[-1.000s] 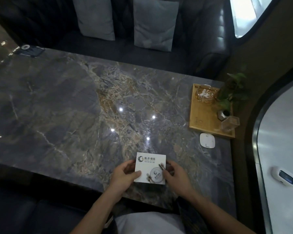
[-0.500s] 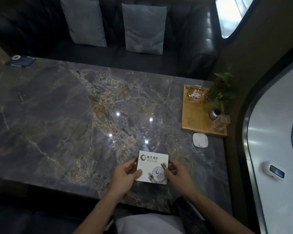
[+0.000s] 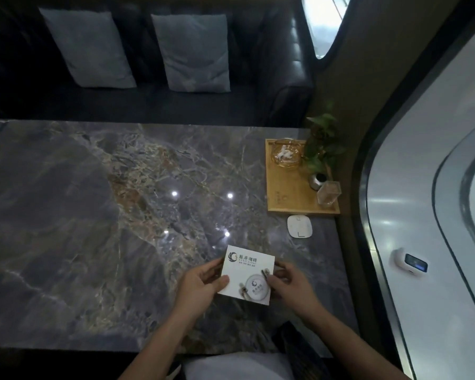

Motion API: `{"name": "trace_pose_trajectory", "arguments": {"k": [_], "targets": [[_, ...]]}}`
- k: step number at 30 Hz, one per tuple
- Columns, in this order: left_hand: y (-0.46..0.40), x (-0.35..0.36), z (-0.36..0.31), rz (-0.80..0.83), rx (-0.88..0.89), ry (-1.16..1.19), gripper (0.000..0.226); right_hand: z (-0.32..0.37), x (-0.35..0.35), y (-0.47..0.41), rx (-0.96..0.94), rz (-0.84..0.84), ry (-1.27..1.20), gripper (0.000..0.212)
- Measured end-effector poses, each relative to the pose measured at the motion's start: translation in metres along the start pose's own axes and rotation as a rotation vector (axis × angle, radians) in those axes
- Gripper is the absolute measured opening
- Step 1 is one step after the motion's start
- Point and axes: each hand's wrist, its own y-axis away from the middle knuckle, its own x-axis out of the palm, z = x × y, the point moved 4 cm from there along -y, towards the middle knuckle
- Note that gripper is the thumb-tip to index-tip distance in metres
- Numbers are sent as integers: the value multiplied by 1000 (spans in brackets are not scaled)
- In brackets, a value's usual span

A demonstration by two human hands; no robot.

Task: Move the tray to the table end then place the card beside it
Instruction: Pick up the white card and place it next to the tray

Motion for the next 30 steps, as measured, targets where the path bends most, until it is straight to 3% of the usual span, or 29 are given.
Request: {"name": "trace_pose_trajectory", "arguments": {"k": [9, 17, 30], "targets": [[-16, 28, -16, 145, -65, 28, 43, -10, -27, -9, 92, -21, -261, 38], [-32, 45, -25, 120, -57, -12, 36, -14, -43, -9, 76, -99, -311, 37], [-41, 106, -25, 157, -188, 84, 52, -37, -66, 0, 108, -328, -474, 34]]}}
